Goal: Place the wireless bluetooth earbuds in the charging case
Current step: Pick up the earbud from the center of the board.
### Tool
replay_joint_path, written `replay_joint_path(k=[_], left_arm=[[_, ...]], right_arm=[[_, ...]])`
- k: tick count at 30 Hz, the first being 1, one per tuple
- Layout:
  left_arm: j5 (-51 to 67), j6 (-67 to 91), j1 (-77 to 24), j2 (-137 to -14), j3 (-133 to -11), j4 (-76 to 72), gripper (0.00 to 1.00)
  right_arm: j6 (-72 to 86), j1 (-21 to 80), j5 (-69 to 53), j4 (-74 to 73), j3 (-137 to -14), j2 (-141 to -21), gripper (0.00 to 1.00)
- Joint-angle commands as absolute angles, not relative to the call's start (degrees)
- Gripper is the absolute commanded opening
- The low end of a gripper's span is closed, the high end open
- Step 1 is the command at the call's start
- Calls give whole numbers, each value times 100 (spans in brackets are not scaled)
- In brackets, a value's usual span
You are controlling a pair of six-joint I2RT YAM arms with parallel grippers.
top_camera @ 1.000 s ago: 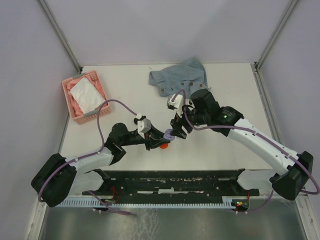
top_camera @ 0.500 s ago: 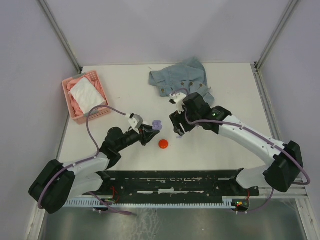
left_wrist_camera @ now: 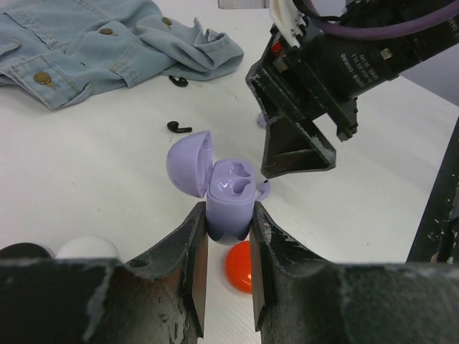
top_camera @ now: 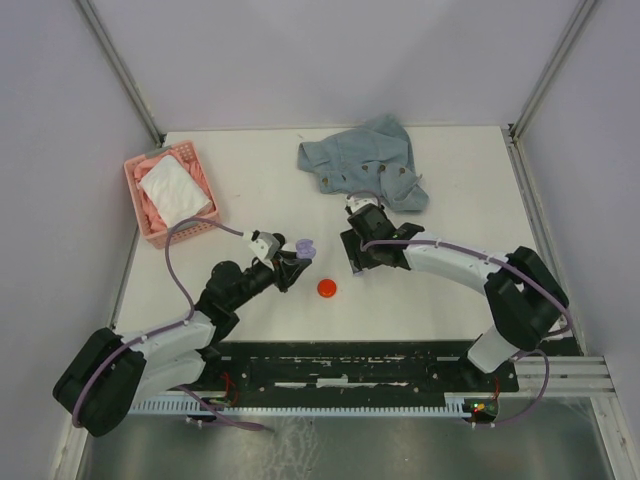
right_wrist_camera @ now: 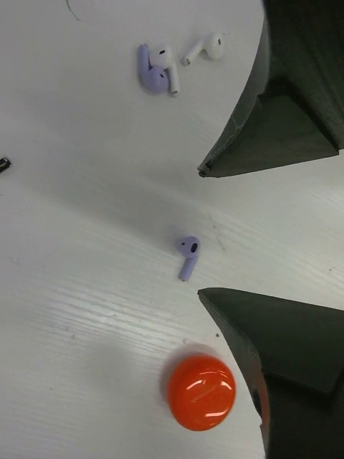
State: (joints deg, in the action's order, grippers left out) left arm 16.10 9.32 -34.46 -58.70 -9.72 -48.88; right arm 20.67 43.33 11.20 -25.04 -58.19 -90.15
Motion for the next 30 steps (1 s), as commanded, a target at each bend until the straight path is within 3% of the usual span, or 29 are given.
replay_joint_path(k=[1,16,30], left_arm=[[1560,812,-3420,-5917,-1008,-5200,3],[1592,800,-3423,-5798,-1013,-5132,3],[1611,811,-3422,-5767,-1003,-5133,3]], right_arm=[[2406,4322,1597,-1824,-5960,-9401,71],[2299,4405,1517,-2057,-6117,-10182,70],[2101,4482,1392,-2637,-5972,-9801,67]])
